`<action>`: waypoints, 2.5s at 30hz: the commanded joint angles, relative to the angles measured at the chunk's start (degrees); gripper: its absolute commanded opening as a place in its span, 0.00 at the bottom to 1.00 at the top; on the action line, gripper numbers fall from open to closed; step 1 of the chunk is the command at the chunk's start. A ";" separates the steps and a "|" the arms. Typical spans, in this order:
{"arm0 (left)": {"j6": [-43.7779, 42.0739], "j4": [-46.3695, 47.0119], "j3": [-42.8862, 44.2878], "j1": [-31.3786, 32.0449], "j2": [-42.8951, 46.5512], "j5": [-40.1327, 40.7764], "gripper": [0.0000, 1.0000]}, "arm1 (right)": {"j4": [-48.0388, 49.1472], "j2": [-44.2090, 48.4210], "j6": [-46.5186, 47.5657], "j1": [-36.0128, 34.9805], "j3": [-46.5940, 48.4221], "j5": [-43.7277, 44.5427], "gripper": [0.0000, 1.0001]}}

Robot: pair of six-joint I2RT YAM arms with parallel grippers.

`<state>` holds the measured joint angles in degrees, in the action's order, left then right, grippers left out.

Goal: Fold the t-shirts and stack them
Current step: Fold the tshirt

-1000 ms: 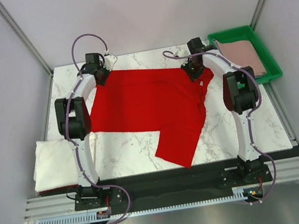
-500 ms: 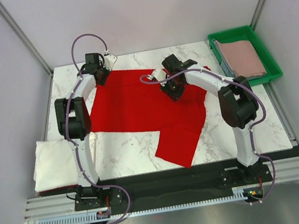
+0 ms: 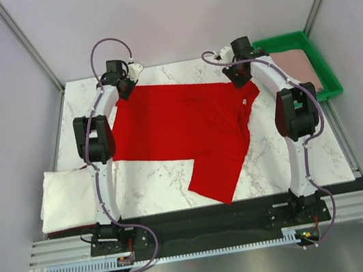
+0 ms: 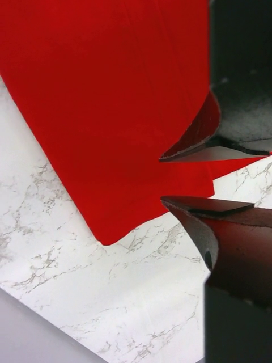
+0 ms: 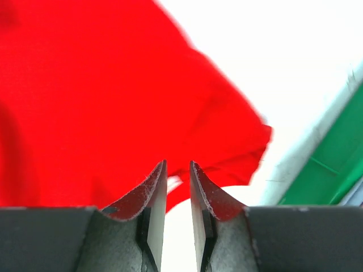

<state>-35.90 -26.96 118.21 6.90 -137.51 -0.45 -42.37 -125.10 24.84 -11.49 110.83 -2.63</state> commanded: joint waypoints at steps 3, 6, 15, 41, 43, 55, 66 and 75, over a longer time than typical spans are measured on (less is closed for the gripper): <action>-0.93 -4.85 6.59 0.22 -4.07 2.64 0.39 | 1.24 -5.68 -1.20 3.31 5.01 1.32 0.29; -0.40 -5.91 7.03 0.31 -3.03 1.07 0.38 | 1.15 -6.30 -1.37 4.45 6.16 -0.08 0.28; 7.15 -7.84 -2.45 1.10 6.11 -7.99 0.40 | 0.62 7.13 6.88 -4.06 -5.43 -9.13 0.29; 13.05 -8.02 -15.56 -0.04 14.55 -7.81 0.35 | -1.22 2.23 6.01 -16.29 -12.21 -12.05 0.29; 12.87 -7.93 -15.56 -0.04 14.64 -7.64 0.35 | -1.22 1.53 6.01 -16.29 -12.13 -11.26 0.29; 12.52 -7.93 -14.86 -0.13 14.20 -7.20 0.35 | -1.22 -0.32 6.19 -16.29 -11.42 -7.74 0.28; 12.70 -7.93 -15.03 -0.04 14.20 -7.37 0.35 | 0.09 0.03 4.87 -16.29 -11.16 -5.19 0.08; 13.05 -7.76 -14.68 -0.04 13.59 -8.08 0.35 | 0.18 4.51 3.72 -16.81 -10.19 -4.13 0.00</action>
<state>-24.38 -35.44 102.67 6.98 -125.95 -7.70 -43.31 -125.08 29.15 -27.73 98.43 -8.10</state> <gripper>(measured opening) 0.350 0.010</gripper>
